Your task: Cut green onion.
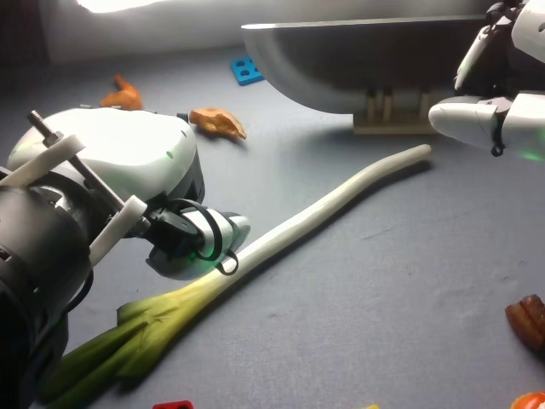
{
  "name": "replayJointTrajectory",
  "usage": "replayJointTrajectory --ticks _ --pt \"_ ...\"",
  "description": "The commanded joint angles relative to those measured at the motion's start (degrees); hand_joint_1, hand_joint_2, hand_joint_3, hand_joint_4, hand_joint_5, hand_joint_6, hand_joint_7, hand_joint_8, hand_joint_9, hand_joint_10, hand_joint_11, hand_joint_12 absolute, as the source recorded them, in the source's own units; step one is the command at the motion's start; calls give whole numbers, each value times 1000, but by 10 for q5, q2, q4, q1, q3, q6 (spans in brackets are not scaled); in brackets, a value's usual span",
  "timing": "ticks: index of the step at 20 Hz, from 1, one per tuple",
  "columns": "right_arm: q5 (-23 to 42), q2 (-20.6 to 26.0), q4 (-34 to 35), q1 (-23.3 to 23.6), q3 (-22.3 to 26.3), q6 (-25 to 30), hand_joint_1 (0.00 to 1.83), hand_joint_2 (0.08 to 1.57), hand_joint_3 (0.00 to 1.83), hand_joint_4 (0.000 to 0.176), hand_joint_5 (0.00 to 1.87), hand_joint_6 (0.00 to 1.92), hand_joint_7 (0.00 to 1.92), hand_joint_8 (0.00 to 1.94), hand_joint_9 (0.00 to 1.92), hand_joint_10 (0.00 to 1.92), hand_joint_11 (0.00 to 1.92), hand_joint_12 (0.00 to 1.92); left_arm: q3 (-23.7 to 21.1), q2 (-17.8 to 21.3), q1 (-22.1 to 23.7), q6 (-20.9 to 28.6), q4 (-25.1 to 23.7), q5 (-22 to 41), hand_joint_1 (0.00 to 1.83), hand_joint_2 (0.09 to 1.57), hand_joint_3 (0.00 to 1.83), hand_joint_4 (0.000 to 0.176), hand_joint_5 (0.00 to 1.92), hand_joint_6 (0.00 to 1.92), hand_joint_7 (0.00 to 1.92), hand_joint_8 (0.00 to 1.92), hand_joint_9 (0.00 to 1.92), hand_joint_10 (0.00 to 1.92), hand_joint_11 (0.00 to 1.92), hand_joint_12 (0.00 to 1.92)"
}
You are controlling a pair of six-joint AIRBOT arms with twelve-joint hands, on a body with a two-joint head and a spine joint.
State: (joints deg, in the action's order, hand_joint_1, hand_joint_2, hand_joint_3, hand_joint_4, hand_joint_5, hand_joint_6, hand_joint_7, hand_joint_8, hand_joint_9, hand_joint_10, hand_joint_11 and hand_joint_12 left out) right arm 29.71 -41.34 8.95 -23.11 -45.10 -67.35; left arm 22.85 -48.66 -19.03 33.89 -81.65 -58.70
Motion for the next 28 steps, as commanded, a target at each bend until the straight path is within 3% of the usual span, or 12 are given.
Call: replayJointTrajectory --ticks 1,3,8,10,11,14,15,18,21,23,28 --pt "68 2 -2 5 1 2 308 1011 269 0 7 13 33 24 6 4 0 67 -1 2 6 -2 -46 -10 368 1246 195 41 37 74 78 47 57 95 0 488" --pt "68 2 -2 5 1 2 311 1113 46 0 3 1 34 5 0 0 0 0 -1 2 4 -2 -44 -10 374 1343 23 37 64 4 91 2 83 9 0 378" --pt "71 3 0 5 0 -2 289 1126 38 0 8 3 52 9 0 0 0 0 1 2 0 -2 -25 -11 385 1350 11 32 66 2 92 1 80 3 0 328" --pt "75 2 37 6 0 -40 316 1135 37 0 4 1 42 4 0 0 0 0 0 2 0 -2 -19 -11 376 1348 6 25 88 6 123 6 105 9 0 411" --pt "79 2 55 6 -1 -60 368 1117 25 0 0 0 17 4 0 0 0 0 -2 2 -1 -2 -13 -12 503 1318 0 10 129 13 146 6 130 12 0 477" --pt "84 2 82 8 -11 -68 565 1027 0 0 0 0 0 0 0 0 0 0 -8 2 -5 -2 9 -26 489 1282 0 9 93 0 125 0 113 1 0 471" --pt "77 2 96 12 -15 -69 856 970 0 0 0 0 0 0 0 0 0 0 -8 1 -7 -2 16 -29 490 1283 0 13 95 1 137 3 113 1 0 454" --pt "49 0 131 25 -34 -69 1111 944 0 12 0 0 0 0 0 0 0 0 -7 1 -11 2 25 -41 486 1286 0 16 94 1 140 2 100 3 0 462" --pt "32 -2 157 32 -53 -65 1145 953 0 9 0 0 0 0 0 0 0 0 -8 1 -27 10 9 -40 475 1294 4 21 56 2 118 2 79 1 0 373" --pt "22 -6 178 33 -70 -58 1151 954 0 10 0 0 0 0 0 0 0 0 -13 1 -48 46 -18 -41 476 1294 2 17 65 5 118 2 76 1 0 398" --pt "14 -24 175 30 -125 -27 1152 961 0 7 0 0 0 0 0 0 0 0 -22 -6 -70 75 -24 -54 448 1307 4 18 39 0 89 0 57 0 0 357"
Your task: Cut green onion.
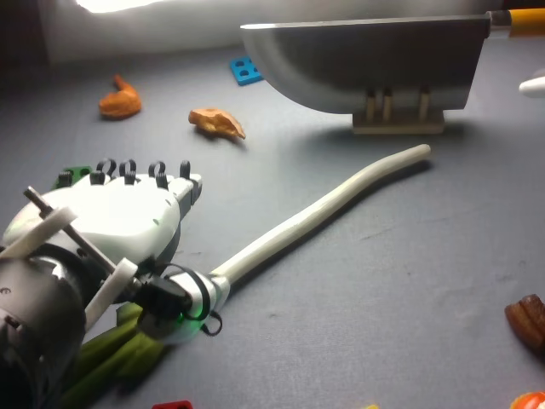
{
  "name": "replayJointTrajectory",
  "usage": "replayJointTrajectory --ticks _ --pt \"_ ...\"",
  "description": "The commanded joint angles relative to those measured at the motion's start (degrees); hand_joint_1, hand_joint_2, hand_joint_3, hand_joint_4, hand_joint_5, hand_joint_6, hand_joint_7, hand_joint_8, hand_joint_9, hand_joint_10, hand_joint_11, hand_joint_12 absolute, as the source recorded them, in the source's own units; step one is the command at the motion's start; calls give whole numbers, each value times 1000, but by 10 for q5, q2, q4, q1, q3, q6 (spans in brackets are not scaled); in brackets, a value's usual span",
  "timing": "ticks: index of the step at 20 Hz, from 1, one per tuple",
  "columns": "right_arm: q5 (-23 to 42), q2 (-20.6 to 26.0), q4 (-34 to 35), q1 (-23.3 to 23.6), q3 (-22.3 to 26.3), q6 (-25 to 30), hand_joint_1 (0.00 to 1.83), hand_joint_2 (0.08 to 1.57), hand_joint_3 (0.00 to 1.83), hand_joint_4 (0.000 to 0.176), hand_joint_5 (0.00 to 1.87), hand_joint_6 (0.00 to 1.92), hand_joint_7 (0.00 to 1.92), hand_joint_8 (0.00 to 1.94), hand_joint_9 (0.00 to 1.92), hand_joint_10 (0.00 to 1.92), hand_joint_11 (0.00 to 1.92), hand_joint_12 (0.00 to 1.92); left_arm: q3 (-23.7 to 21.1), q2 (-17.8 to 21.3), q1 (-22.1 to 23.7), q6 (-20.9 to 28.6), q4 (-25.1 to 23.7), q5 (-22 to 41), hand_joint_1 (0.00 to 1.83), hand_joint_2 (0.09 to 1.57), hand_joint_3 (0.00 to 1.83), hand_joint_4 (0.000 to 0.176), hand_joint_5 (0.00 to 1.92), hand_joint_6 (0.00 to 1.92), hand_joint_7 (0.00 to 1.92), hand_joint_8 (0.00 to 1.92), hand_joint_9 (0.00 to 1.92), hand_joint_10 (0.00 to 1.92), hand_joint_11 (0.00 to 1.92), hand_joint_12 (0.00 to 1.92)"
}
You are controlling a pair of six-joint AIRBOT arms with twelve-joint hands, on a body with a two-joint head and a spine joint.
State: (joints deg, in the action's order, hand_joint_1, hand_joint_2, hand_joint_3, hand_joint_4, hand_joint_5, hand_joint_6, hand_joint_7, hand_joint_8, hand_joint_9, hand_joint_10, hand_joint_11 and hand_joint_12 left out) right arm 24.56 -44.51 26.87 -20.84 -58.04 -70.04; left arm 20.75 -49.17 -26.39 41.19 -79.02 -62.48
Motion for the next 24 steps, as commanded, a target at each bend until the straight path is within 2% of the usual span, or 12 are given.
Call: replayJointTrajectory --ticks 1,2,3,4,6,8,10,12,15,21,24 --pt "64 -1 -20 3 -14 22 1121 963 0 5 0 0 0 0 0 0 0 0 -3 -2 1 2 -50 -18 446 1306 4 19 42 1 90 0 63 2 0 357" --pt "68 -11 -48 -5 -37 64 1076 964 0 2 0 0 0 0 0 0 0 0 -5 -4 -2 2 -51 -18 417 1317 6 7 36 1 26 2 12 0 0 154" --pt "75 -18 -65 -10 -54 99 1071 972 0 4 0 0 0 0 0 0 0 0 -6 -7 -5 2 -54 -18 393 1333 9 0 6 0 4 0 2 0 0 50" --pt "77 -23 -77 -14 -66 116 1075 969 0 4 0 0 0 0 0 0 0 0 -7 -9 -7 2 -58 -20 381 1341 9 0 0 0 0 0 0 0 0 16" --pt "76 -31 -98 -17 -87 133 1052 969 0 2 0 0 0 0 0 0 0 0 -10 -14 -19 31 -86 -34 133 1417 36 0 0 0 0 0 0 0 0 0" --pt "73 -37 -121 -20 -104 149 1063 950 0 0 0 0 0 0 0 0 0 0 -10 -22 -30 55 -96 -42 21 1455 43 0 0 0 0 0 0 0 0 0" --pt "66 -47 -143 -25 -126 164 1099 936 0 0 0 0 0 0 0 0 0 0 -9 -32 -38 67 -100 -42 0 1470 46 0 0 0 0 0 0 0 0 0" --pt "58 -62 -163 -37 -158 193 1098 944 0 0 0 0 0 0 0 0 0 0 -8 -43 -54 100 -119 -42 0 1476 45 0 0 0 0 0 0 0 0 0" --pt "55 -82 -165 -43 -195 218 1046 944 0 3 0 0 0 0 0 0 0 0 -6 -61 -61 108 -112 -61 0 1473 39 0 0 0 0 0 0 0 0 0" --pt "67 -131 -173 -58 -264 238 1069 940 0 0 0 0 0 0 0 0 0 0 -1 -95 -80 109 -93 -90 0 1486 37 0 0 0 0 0 0 0 0 0" --pt "69 -156 -192 -67 -302 281 1073 936 0 2 0 0 0 0 0 0 0 0 -2 -97 -89 109 -89 -96 0 1489 35 0 0 0 0 0 0 0 0 0"
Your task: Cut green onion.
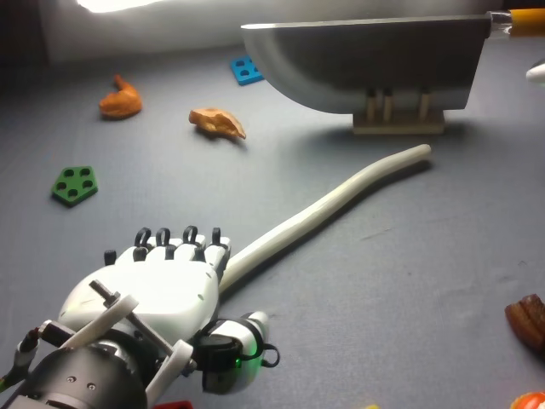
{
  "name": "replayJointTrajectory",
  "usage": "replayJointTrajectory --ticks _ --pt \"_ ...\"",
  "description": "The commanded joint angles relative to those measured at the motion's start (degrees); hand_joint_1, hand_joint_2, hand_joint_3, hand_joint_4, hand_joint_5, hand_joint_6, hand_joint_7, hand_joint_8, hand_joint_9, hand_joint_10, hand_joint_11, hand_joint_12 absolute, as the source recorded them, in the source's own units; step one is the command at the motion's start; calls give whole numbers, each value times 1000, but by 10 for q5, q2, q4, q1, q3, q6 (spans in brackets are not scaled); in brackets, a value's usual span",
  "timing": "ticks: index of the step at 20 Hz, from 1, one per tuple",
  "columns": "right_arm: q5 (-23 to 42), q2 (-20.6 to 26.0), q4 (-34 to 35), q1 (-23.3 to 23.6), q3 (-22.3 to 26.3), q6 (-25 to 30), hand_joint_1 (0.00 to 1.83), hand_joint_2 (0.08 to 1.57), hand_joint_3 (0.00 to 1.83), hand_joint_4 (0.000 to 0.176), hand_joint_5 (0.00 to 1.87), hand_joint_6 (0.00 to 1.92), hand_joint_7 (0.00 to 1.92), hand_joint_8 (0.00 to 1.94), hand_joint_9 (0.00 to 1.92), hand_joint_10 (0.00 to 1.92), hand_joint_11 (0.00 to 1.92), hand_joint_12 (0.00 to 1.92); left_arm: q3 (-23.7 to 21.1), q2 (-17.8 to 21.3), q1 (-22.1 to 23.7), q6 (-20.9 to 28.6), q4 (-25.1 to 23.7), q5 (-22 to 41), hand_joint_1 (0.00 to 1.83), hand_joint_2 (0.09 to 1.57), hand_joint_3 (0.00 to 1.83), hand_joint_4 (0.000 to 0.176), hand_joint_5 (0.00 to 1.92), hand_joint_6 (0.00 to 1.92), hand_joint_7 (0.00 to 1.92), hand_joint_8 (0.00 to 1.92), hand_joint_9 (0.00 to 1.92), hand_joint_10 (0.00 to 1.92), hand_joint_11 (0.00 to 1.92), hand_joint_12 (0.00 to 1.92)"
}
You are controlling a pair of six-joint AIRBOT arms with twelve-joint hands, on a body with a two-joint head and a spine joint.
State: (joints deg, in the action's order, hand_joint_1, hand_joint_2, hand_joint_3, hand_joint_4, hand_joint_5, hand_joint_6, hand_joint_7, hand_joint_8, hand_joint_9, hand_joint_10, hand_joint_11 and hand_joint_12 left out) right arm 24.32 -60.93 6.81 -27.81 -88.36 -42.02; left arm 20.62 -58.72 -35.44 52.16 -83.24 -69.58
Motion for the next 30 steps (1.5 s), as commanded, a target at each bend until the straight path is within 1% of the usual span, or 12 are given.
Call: replayJointTrajectory --ticks 1,4,7,10,11,12,13,15,17,20,26,30 --pt "74 1 7 -1 -10 7 1074 934 0 2 0 0 0 0 0 0 0 0 -1 -1 0 -1 -43 -30 0 1490 34 0 0 0 0 0 0 0 0 0" --pt "87 -20 4 -4 -34 7 1063 944 0 0 0 0 0 0 0 0 0 0 0 -2 -5 -1 -32 -40 0 1482 27 0 0 0 0 0 0 0 0 0" --pt "88 -36 4 -2 -49 8 1086 923 0 0 4 2 0 0 0 0 0 0 3 -7 -11 1 -31 -40 0 1491 28 0 0 0 0 0 0 0 0 0" --pt "91 -58 4 -2 -71 9 1068 929 0 4 0 0 0 0 0 0 0 0 4 -13 -19 13 -31 -42 0 1475 18 0 0 0 0 0 0 0 8 4" --pt "93 -61 4 -2 -75 9 1076 927 0 1 0 0 0 0 0 0 0 0 5 -14 -19 14 -31 -43 0 1474 17 0 0 0 0 0 0 0 4 2" --pt "94 -66 4 -2 -80 9 1047 951 0 0 0 0 0 0 0 0 0 0 6 -15 -20 14 -31 -43 0 1474 16 0 0 0 0 0 0 0 0 0" --pt "94 -70 4 -2 -84 8 1008 960 0 3 11 5 0 0 0 0 0 0 7 -16 -20 14 -32 -43 0 1472 15 0 0 0 0 0 0 0 0 0" --pt "94 -79 4 -4 -95 8 1061 938 0 0 6 2 0 0 0 0 0 0 9 -19 -20 20 -33 -43 0 1476 15 0 0 0 0 0 0 0 0 0" --pt "95 -87 4 -6 -104 8 1053 949 0 0 0 0 0 0 0 0 0 0 14 -25 -21 32 -34 -43 0 1476 14 0 0 0 0 0 0 0 0 0" --pt "102 -93 4 -8 -107 8 1049 946 0 0 0 0 0 0 0 0 0 0 21 -33 -21 47 -34 -44 0 1479 13 0 0 0 0 0 0 0 0 0" --pt "103 -106 4 -11 -118 7 1026 964 0 0 0 0 0 0 0 0 0 0 32 -40 -26 48 -34 -43 0 1470 7 0 0 0 0 0 0 0 0 0" --pt "103 -109 4 -14 -118 7 1030 968 2 0 0 0 0 0 0 0 0 0 32 -40 -37 58 -50 -43 0 1491 15 0 0 0 0 0 0 0 0 0"
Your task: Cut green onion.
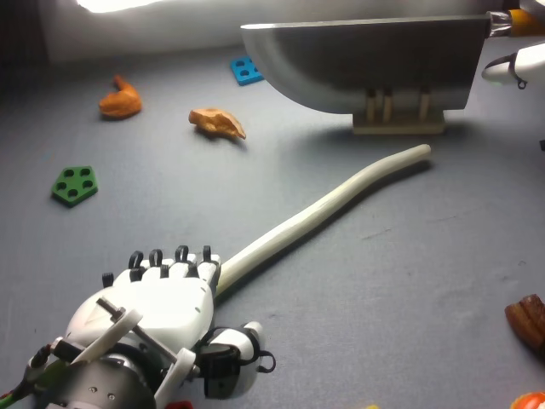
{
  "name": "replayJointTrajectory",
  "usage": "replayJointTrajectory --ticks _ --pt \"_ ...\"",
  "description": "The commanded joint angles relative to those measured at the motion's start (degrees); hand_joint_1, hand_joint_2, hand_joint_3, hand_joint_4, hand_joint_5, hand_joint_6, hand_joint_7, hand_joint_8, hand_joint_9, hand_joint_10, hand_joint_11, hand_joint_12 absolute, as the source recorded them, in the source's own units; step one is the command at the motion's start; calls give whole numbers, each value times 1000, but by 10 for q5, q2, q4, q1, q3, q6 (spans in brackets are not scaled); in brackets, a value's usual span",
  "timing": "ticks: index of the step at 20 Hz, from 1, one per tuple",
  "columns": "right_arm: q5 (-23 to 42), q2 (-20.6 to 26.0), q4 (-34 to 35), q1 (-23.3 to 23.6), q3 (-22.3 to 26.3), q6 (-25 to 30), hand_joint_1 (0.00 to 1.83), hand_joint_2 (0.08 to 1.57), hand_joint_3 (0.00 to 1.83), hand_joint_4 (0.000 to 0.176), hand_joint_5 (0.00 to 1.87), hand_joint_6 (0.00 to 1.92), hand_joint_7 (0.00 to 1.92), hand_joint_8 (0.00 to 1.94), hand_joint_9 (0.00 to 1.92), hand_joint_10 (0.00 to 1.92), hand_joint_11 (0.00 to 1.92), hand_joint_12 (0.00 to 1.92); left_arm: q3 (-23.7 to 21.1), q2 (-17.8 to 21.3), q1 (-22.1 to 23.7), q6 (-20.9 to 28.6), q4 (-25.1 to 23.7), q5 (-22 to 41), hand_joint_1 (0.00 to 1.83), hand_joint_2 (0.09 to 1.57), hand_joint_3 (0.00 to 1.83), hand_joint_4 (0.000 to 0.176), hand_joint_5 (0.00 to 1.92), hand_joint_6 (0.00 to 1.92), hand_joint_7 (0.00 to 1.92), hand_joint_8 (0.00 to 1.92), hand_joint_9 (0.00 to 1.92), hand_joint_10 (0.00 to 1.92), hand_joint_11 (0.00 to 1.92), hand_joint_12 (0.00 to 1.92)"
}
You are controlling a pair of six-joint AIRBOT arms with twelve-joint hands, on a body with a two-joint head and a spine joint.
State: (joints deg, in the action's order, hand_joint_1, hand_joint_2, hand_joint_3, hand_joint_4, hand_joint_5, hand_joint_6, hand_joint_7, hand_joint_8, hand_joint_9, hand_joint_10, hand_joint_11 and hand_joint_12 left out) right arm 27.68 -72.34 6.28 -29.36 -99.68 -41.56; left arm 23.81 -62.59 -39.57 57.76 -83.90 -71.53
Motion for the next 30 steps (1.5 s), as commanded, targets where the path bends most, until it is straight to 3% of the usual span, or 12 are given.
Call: replayJointTrajectory --ticks 1,20,21,22,23,24,25,26,27,30 --pt "70 4 9 1 -5 3 1023 965 1 0 0 0 0 0 0 0 0 0 0 -1 1 5 -46 -24 0 1496 17 0 0 0 0 0 0 0 0 0" --pt "75 3 9 -8 -5 3 916 983 6 0 0 0 0 0 0 0 0 0 9 -10 -36 27 -79 -24 0 1500 3 0 0 0 0 0 0 0 0 0" --pt "75 3 9 -8 -5 3 943 969 4 0 169 262 256 83 144 147 0 250 9 -12 -36 27 -79 -24 48 1494 0 0 0 0 0 0 0 0 0 0" --pt "75 3 9 -8 -5 3 979 956 1 0 176 529 362 150 200 302 0 505 9 -13 -36 27 -79 -24 57 1493 0 0 0 0 0 0 0 0 0 0" --pt "75 3 9 -8 -5 3 986 950 0 0 132 972 335 555 207 672 0 910 10 -13 -36 27 -79 -24 14 1500 2 0 0 0 0 0 0 0 0 0" --pt "75 3 9 -8 -5 3 986 950 0 0 132 972 335 555 207 672 0 910 10 -13 -36 27 -79 -24 14 1500 2 0 0 0 0 0 0 0 0 0" --pt "75 3 9 -8 -5 3 973 952 0 0 108 1405 200 1137 136 1096 0 1195 10 -13 -36 27 -79 -24 6 1506 5 0 0 0 0 0 0 0 0 0" --pt "75 3 9 -8 -5 3 981 968 4 0 100 1628 157 1422 107 1444 0 1448 10 -13 -36 27 -79 -24 16 1501 2 0 0 0 0 0 0 0 0 0" --pt "75 3 9 -8 -5 3 1026 985 6 0 255 1685 283 1653 213 1721 36 1826 10 -13 -36 27 -79 -24 2 1500 1 0 0 0 0 0 0 0 0 0" --pt "76 3 9 -8 -5 3 1039 988 4 0 304 1695 317 1731 239 1815 50 1920 9 -13 -36 27 -79 -24 0 1500 1 0 0 0 0 0 0 0 0 0"
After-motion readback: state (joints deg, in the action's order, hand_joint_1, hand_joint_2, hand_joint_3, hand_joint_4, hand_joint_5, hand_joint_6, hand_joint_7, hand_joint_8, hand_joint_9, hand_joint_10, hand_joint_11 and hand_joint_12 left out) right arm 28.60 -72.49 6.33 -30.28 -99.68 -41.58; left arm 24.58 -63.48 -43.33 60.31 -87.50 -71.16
